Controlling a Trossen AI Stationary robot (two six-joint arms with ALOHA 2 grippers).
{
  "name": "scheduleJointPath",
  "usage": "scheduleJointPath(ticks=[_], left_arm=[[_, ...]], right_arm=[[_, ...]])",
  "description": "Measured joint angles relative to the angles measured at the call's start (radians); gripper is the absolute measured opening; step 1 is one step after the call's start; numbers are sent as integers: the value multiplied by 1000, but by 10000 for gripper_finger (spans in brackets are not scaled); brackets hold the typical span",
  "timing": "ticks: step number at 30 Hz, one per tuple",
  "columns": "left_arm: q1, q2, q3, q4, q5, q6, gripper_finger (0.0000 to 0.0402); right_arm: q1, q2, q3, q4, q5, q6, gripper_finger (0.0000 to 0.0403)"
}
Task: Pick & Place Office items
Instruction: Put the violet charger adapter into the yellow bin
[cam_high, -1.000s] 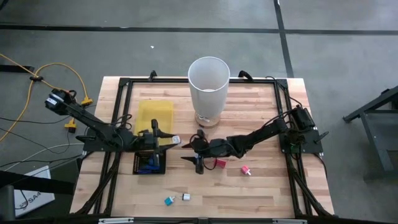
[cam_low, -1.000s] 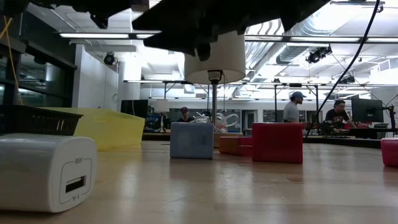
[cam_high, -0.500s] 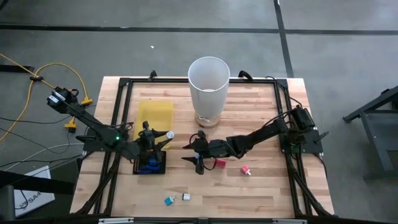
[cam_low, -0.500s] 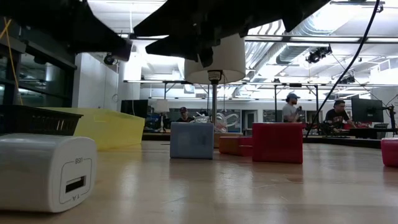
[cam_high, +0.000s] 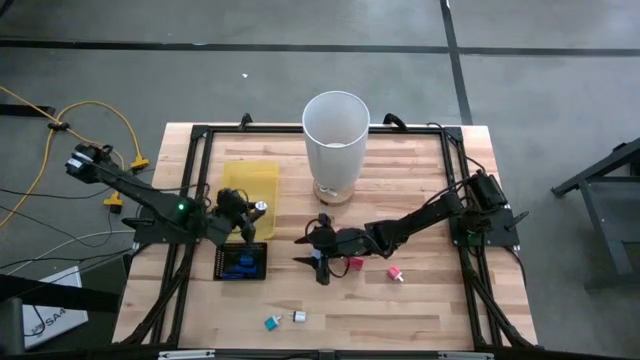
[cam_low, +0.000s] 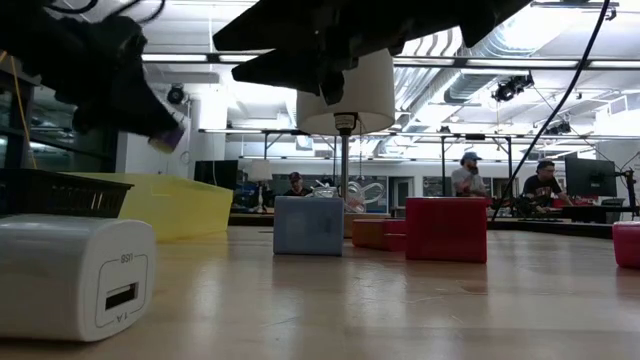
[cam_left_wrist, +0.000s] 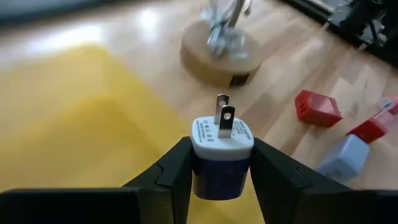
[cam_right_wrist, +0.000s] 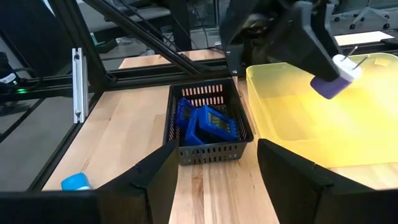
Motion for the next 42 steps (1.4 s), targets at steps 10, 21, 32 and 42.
scheduleJointPath(ticks=[10, 21, 32, 42], left_arm=[[196, -22, 0, -104, 344, -138, 129], [328, 109, 0, -99, 531, -158, 129], [354, 169, 0, -32, 597, -115, 129], [354, 178, 0, 2, 607, -54, 156]], right_arm=[[0, 0, 0, 0, 0, 0, 206], [0, 0, 0, 0, 0, 0, 206], [0, 0, 0, -1, 0, 0, 206], [0, 0, 0, -7, 0, 0, 206]])
